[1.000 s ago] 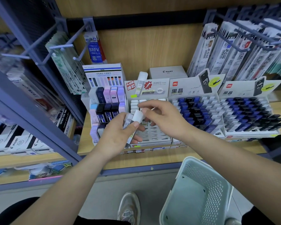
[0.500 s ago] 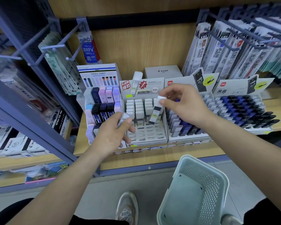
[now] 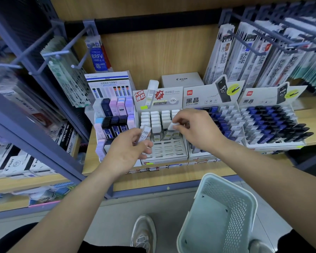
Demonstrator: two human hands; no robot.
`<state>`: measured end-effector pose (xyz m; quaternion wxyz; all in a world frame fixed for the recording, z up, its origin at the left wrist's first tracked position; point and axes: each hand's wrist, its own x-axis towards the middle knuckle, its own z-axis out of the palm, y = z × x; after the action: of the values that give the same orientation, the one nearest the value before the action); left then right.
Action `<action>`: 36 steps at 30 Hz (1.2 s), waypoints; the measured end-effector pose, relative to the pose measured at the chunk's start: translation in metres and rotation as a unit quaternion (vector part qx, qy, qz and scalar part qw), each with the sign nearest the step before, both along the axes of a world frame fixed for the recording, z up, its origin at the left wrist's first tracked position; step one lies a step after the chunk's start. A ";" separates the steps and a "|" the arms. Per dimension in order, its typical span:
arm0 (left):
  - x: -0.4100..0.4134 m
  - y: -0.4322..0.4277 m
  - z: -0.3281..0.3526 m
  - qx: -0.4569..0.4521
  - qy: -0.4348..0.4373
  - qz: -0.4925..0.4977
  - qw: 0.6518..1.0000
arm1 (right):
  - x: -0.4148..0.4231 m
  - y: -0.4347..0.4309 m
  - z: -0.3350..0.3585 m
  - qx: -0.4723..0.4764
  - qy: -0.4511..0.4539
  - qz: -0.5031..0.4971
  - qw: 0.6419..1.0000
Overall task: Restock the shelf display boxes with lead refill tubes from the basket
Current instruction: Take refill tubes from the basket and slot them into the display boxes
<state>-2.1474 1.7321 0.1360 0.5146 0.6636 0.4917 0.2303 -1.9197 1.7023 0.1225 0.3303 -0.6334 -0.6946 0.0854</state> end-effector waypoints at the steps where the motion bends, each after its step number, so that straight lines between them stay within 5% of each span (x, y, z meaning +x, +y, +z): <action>1: 0.000 0.000 0.001 -0.003 -0.008 0.003 1.000 | 0.001 0.000 0.000 0.006 -0.014 0.009 1.000; 21: 0.020 -0.002 0.027 0.028 -0.111 0.070 0.991 | -0.013 0.000 -0.012 0.021 -0.105 0.000 0.994; 26: 0.023 -0.006 0.028 0.022 -0.086 0.062 0.994 | -0.003 0.007 -0.008 0.003 -0.071 -0.004 0.997; 36: 0.021 0.000 0.021 -0.001 -0.075 0.068 0.995 | -0.014 0.008 -0.013 0.028 -0.139 -0.010 0.990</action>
<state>-2.1264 1.7316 0.1572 0.5339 0.6092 0.4959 0.3130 -1.9334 1.7099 0.1097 0.2487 -0.6369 -0.7293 -0.0262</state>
